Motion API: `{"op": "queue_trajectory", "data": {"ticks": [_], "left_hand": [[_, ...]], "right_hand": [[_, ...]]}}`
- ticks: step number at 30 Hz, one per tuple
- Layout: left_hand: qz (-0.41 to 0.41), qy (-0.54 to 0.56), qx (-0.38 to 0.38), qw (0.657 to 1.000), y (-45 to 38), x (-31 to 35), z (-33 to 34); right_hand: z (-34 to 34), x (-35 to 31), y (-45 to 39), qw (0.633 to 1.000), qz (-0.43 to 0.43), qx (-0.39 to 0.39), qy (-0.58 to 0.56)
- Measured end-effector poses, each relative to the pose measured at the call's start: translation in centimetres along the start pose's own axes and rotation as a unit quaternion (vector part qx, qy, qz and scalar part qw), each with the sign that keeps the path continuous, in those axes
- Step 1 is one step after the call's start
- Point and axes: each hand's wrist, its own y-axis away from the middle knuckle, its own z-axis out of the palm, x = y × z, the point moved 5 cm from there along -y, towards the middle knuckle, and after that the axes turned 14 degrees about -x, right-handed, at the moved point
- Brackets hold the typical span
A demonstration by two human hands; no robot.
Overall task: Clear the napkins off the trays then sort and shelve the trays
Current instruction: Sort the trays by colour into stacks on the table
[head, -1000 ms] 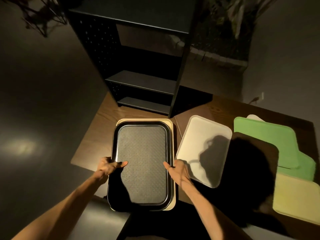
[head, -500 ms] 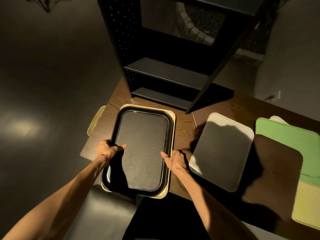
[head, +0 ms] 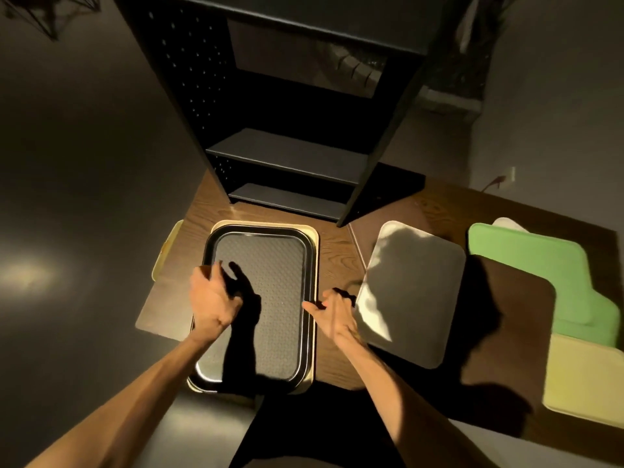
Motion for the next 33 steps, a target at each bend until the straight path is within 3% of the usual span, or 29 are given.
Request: {"op": "queue_trajectory", "data": {"ticks": [4, 7, 12, 15, 19, 22, 26, 30, 33], "left_hand": [[0.016, 0.104, -0.095, 0.990, 0.5, 5.7, 1.9], [0.030, 0.128, -0.125, 0.983, 1.1, 10.1, 3.3], [0.090, 0.105, -0.181, 0.974, 1.9, 15.7, 7.2], [0.101, 0.099, -0.225, 0.964, 2.9, 18.3, 10.2], [0.082, 0.100, -0.269, 0.954, 3.5, 20.4, 13.8], [0.059, 0.126, -0.289, 0.947, 3.1, 21.1, 15.8], [0.024, 0.167, -0.281, 0.945, 3.2, 22.0, 17.8], [-0.008, 0.195, -0.227, 0.954, 3.6, 22.2, 18.2], [-0.022, 0.236, -0.213, 0.948, 3.3, 22.1, 18.3]], "right_hand": [[-3.1, 1.3, 0.9, 0.990, -0.024, 0.021, -0.138], [-5.7, 2.9, 1.3, 0.968, -0.065, 0.045, -0.239], [-9.8, 6.9, 2.6, 0.959, -0.094, 0.062, -0.261], [-11.4, 11.2, 3.0, 0.930, -0.088, 0.115, -0.339], [-13.6, 17.1, 5.1, 0.931, -0.049, 0.188, -0.308], [-14.5, 21.8, 6.5, 0.913, -0.030, 0.265, -0.308], [-15.5, 26.2, 8.2, 0.892, 0.007, 0.335, -0.303], [-16.7, 30.6, 9.3, 0.873, 0.061, 0.346, -0.338], [-18.0, 34.3, 10.4, 0.874, 0.146, 0.374, -0.274]]}}
